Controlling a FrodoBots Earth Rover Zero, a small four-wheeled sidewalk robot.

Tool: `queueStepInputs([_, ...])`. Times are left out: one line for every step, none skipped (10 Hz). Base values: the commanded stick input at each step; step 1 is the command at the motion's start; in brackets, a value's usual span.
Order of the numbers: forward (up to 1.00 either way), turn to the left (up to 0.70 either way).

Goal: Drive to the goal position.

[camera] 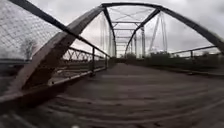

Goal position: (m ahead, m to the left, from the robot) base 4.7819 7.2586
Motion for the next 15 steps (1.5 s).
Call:
queueStepInputs([0.7,-0.35])
queueStepInputs([0.7,-0.35])
queueStepInputs([0.7,-0.35])
queueStepInputs([0.7,-0.13])
queueStepInputs([0.7,0.0])
queueStepInputs([0.7,0.0])
queueStepInputs([0.7,0.0])
queueStepInputs([0.7,0.0])
queueStepInputs([0.7,0.0])
queueStepInputs([0.7,0.0])
queueStepInputs([0.7,0.0])
queueStepInputs([0.7,-0.12])
queueStepInputs([0.7,-0.29])
queueStepInputs([0.7,-0.33])
queueStepInputs([0.7,-0.06])
